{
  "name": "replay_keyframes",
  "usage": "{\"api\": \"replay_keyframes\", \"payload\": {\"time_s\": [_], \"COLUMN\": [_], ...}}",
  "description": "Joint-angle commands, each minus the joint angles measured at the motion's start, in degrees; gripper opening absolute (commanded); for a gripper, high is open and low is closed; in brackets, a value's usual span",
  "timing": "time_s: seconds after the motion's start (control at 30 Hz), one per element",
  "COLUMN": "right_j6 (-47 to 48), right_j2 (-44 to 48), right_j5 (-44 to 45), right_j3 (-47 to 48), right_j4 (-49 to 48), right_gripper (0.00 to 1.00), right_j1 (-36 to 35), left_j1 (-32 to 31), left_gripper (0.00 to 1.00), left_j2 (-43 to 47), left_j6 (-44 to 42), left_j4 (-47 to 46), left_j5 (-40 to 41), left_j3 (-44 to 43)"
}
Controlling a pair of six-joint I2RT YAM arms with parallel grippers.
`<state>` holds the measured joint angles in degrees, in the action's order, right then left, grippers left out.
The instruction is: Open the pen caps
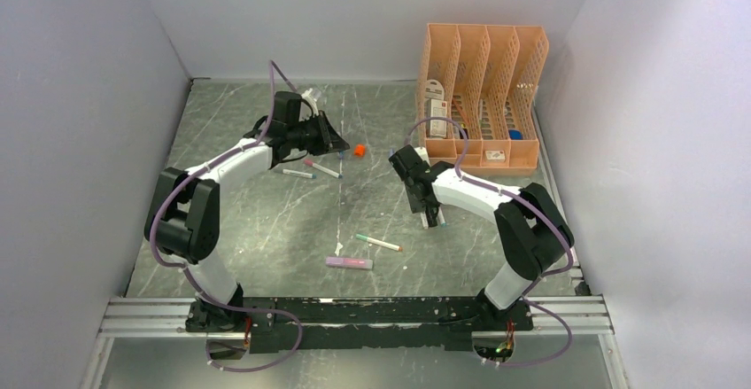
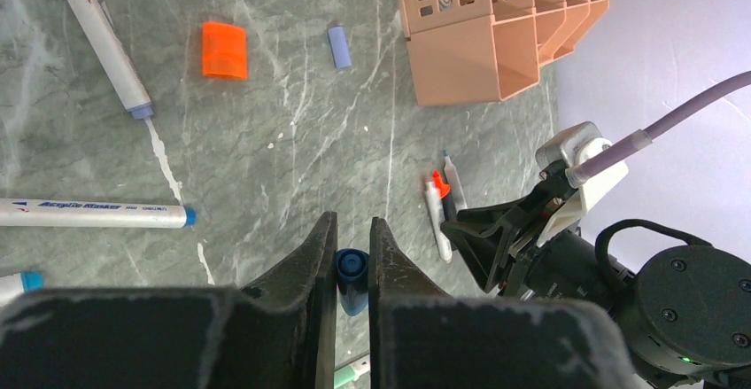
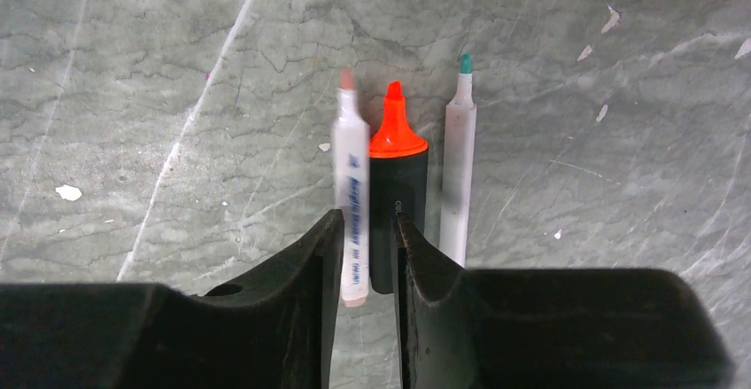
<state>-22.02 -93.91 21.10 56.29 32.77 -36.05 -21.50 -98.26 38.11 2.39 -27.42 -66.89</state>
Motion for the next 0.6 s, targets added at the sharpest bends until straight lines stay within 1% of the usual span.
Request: {"api": "replay_keyframes", "payload": {"time_s": [0.0,0.1,0.2,0.37,0.47,0.57], "right_j6": [-0.3,-0.3,-0.5,-0.7,-1.1,-1.3], "right_j2": [-0.1,0.4,1.7,4.9,6.3,8.2], "right_j5": [1.0,1.1,0.9,0.4,-0.1,-0.6], "right_j3": [0.5,0.5,0.7,2.9,2.9,2.2], "right_j4": [-0.9,-0.6,0.3,2.0,2.8,2.9], "right_gripper": [0.26,0.26,0.26,0.34,0.35,0.36], "right_j1": [0.1,0.2,0.2,0.2,0.1,0.2], "left_j1": [-0.6,-1.6,-3.2,-5.3,-6.4,-6.6], "left_gripper": [0.09,0.09,0.11,0.14,0.16,0.19], "left_j2": [-0.8,-3.3,-7.6,-17.0,-22.8,-27.7], "left_j6": [-0.6,-1.2,-2.3,-3.4,-4.9,-5.6], "left_j4": [-0.8,0.7,3.3,6.0,9.1,10.9], "left_j5": [0.6,1.6,3.4,7.3,9.9,11.1], "left_j3": [-0.8,-3.9,-8.8,-17.6,-24.2,-29.0]}}
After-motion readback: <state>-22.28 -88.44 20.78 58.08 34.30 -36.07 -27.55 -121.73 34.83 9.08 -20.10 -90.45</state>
